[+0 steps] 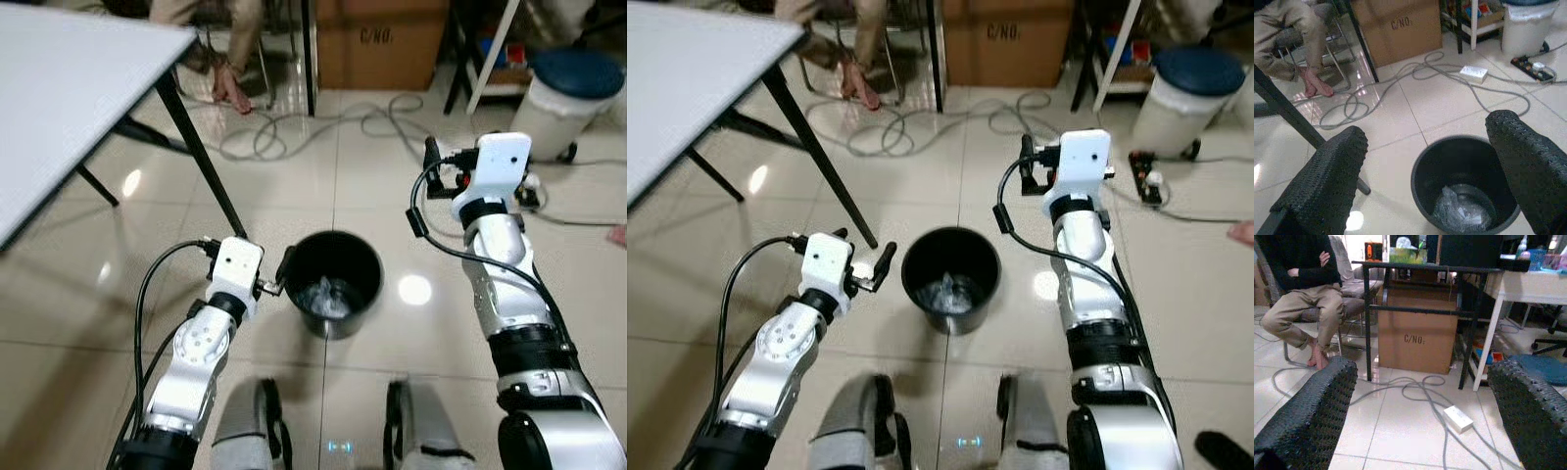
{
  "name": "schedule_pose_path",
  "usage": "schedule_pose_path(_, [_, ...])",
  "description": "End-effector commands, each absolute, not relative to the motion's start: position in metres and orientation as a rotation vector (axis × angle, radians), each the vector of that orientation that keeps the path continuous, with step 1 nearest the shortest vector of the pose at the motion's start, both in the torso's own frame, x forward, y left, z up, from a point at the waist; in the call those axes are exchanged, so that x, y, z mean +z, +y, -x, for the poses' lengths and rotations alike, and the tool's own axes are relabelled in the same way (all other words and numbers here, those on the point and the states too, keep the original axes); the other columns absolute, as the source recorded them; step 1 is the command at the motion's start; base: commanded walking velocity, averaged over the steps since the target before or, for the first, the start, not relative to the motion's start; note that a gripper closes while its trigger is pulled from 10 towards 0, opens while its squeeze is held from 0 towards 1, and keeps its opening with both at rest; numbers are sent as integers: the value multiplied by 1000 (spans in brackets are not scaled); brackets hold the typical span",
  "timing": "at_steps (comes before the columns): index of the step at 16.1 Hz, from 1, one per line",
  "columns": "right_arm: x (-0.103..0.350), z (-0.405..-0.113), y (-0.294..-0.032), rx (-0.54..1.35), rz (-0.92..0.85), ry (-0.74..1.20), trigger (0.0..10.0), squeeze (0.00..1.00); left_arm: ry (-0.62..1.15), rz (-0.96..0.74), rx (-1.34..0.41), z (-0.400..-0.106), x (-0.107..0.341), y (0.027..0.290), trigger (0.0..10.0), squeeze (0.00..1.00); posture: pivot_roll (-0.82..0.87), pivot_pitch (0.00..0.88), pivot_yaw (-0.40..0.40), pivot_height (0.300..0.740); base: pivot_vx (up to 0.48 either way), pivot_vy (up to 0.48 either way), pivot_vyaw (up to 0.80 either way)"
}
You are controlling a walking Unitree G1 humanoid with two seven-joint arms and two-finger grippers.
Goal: Picking trash to rubbish bin
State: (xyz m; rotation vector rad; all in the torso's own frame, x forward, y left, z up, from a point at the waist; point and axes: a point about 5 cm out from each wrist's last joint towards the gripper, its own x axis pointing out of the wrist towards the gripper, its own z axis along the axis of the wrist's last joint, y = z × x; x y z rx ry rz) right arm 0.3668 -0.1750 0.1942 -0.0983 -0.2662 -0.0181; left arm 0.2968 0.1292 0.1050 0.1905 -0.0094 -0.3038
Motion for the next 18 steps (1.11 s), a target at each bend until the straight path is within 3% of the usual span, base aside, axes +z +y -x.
schedule_pose_path(1, [202,-367,-176,-12,106,-285,10000,0,-5,-201,-292,-296,102,131,10000,0,-47,130,65,726,0,0,0])
schedule_pose_path(10, [208,-366,-175,39,156,-295,10000,0,-22,-200,-269,-304,103,134,10000,0,-42,98,67,740,0,0,0])
schedule_pose_path(14, [207,-354,-172,126,227,-285,10000,0,-74,-192,-248,-310,117,142,10000,0,-51,90,77,740,0,0,0])
schedule_pose_path(18, [202,-333,-177,86,149,-258,10000,0,-148,-181,-185,-318,137,157,10000,0,-60,86,70,740,0,0,0])
